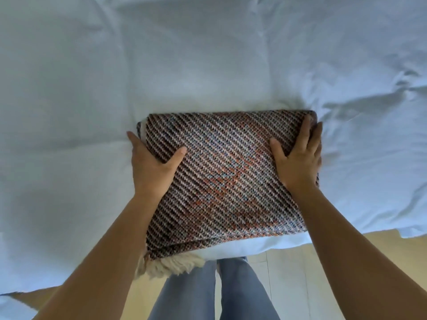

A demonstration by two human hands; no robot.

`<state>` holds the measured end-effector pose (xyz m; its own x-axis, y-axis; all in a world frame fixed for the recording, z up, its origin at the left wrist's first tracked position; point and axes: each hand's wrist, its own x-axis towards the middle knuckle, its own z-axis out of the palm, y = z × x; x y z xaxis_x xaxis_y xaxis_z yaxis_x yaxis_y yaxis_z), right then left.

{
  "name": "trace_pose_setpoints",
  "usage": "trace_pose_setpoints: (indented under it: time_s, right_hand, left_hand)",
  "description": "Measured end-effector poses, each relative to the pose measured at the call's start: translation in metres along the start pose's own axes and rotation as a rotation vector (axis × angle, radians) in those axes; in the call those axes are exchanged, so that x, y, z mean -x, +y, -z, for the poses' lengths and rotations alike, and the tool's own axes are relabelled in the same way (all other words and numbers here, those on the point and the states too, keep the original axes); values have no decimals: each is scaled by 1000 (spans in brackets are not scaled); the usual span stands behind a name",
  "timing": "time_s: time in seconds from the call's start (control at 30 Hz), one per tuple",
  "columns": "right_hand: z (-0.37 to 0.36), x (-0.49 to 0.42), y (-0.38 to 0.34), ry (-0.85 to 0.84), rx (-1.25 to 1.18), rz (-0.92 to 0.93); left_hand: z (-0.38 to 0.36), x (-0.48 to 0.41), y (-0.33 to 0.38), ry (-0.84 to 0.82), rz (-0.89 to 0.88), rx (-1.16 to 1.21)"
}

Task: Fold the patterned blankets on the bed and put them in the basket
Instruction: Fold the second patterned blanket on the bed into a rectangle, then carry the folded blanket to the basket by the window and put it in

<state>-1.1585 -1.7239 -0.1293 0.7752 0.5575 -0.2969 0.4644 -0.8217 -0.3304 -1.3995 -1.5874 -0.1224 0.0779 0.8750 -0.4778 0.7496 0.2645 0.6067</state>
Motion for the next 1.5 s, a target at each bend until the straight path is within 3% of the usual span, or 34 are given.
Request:
trace_pose_setpoints:
  time_s: [0.17,0.3,0.47,0.67,1.03,1.33,1.5]
  right_hand:
    - [13,43,29,-47,-123,-215]
    - [22,45,33,-129,-222,-267]
    - [42,68,36,-38,-376,-259]
    - [89,155,103,183,-577,-452]
    - [209,428,328,758,-820,-826]
    - [239,617,457,1212,-761,-1250]
    - [257,690,529,1365,-709,-1432]
  left_hand:
    - [18,5,-9,-254,174,244]
    - [27,9,-5,-538,70,321]
    - [35,38,24,-519,-110,335]
    - [3,121,77,-622,-300,192]
    - [-159,409,167,-1102,-672,-188]
    - [-296,682,183,-1462,-1014,-447]
    - [-363,824,172,-1686,-1092,-541]
